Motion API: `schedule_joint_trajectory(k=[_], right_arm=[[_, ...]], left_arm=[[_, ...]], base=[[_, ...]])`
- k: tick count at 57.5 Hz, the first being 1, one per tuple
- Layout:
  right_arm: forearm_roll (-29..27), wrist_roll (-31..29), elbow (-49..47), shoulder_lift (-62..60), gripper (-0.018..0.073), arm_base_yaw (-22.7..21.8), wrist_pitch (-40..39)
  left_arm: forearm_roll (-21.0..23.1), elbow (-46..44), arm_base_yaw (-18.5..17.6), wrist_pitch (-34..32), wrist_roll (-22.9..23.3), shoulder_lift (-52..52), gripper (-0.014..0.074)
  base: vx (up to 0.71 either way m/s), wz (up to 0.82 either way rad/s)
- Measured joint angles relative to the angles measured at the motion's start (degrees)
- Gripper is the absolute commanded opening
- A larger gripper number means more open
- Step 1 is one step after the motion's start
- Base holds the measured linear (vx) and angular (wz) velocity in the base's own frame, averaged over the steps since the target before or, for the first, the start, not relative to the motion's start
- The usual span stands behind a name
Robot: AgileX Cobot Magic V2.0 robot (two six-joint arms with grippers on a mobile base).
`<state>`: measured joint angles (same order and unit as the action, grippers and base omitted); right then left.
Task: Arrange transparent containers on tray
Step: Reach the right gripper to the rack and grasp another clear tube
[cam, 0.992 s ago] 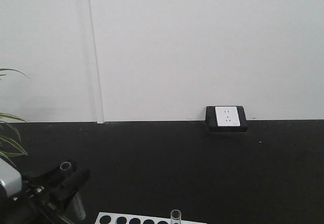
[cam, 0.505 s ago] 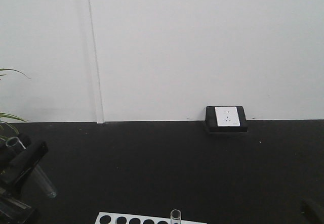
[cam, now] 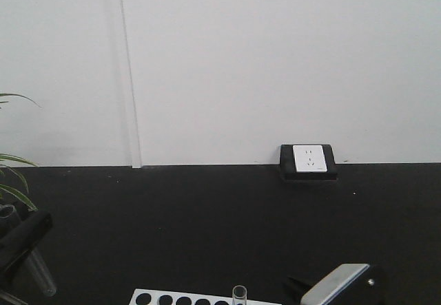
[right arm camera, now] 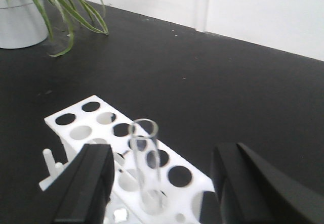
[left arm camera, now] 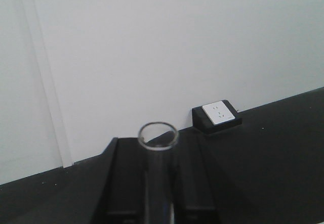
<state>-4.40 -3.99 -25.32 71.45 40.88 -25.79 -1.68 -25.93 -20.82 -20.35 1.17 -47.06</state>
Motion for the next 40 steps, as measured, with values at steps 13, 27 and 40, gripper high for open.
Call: schedule_joint_trajectory(k=[13,27,40], right_arm=[[0.00,0.00,-0.25,9.98,0.0491,0.84,-8.93],[-0.05,0.24,-0.51,16.56,0.0491,0.84,-17.11],[0.37,2.32,-5.12,19.84,0.0491,0.84,-18.21]], left_arm=[[0.04,0.00,0.00,0.00,0.00,0.00,0.0104],[0.04,0.00,0.00,0.00,0.00,0.00,0.0104],[0.04,0.00,0.00,0.00,0.00,0.00,0.0104]], base=[[0.00,0.00],[0.00,0.00],[0.00,0.00]])
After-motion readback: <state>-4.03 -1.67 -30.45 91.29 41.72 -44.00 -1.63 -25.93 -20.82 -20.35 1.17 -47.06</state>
